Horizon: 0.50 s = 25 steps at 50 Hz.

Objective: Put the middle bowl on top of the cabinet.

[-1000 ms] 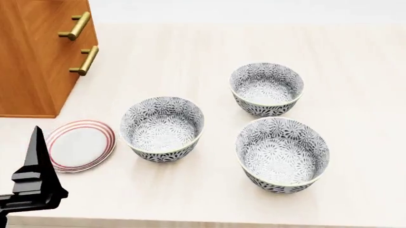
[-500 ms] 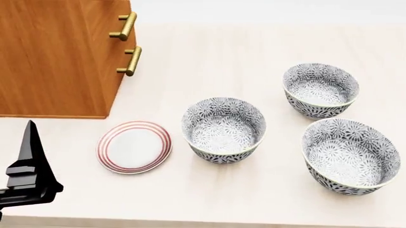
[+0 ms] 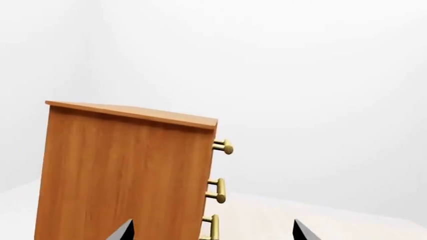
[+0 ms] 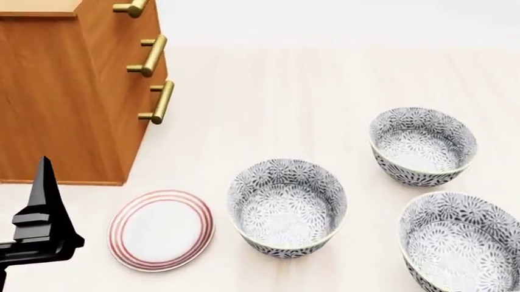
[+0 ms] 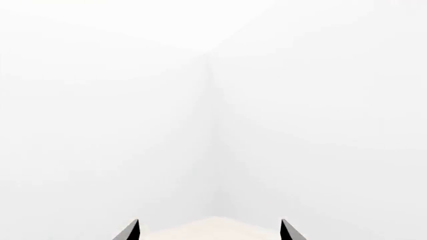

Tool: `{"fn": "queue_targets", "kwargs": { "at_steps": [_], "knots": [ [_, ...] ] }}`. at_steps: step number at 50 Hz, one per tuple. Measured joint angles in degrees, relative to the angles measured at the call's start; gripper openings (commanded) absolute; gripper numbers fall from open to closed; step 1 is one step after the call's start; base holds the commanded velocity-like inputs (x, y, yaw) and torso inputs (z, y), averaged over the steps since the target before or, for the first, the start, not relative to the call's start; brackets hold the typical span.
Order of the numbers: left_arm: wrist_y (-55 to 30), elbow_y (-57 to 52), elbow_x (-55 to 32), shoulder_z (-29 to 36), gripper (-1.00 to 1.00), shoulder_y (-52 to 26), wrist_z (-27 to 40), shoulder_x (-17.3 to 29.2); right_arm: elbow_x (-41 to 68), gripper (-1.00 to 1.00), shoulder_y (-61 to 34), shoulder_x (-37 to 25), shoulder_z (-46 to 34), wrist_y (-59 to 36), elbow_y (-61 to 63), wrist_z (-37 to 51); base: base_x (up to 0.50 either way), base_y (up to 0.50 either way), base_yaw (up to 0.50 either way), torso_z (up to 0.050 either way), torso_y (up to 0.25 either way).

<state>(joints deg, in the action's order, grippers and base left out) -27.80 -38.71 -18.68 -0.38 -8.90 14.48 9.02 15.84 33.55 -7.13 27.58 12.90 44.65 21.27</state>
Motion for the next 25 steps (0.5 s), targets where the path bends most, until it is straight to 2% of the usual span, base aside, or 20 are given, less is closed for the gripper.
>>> {"fn": "queue_targets", "kwargs": {
  "at_steps": [3, 14, 25],
  "knots": [
    [0.0, -0.2, -0.2, 0.1, 1.00, 0.0, 0.2, 0.1, 0.1, 1.00, 0.3, -0.1, 0.1, 0.3, 0.1, 0.1, 0.44, 0.00, 0.00, 0.000, 0.000],
    [-0.1, -0.4, -0.7, 0.5, 1.00, 0.1, 0.7, 0.6, 0.7, 1.00, 1.3, -0.2, 0.6, 1.0, 0.4, 0.6, 0.01, 0.00, 0.00, 0.000, 0.000],
    [0.0, -0.6, -1.4, 0.9, 1.00, 0.1, 1.4, 1.3, 1.1, 1.00, 2.3, -0.3, 1.0, 1.4, 1.0, 1.1, 0.48, 0.00, 0.00, 0.000, 0.000]
  ]
}}
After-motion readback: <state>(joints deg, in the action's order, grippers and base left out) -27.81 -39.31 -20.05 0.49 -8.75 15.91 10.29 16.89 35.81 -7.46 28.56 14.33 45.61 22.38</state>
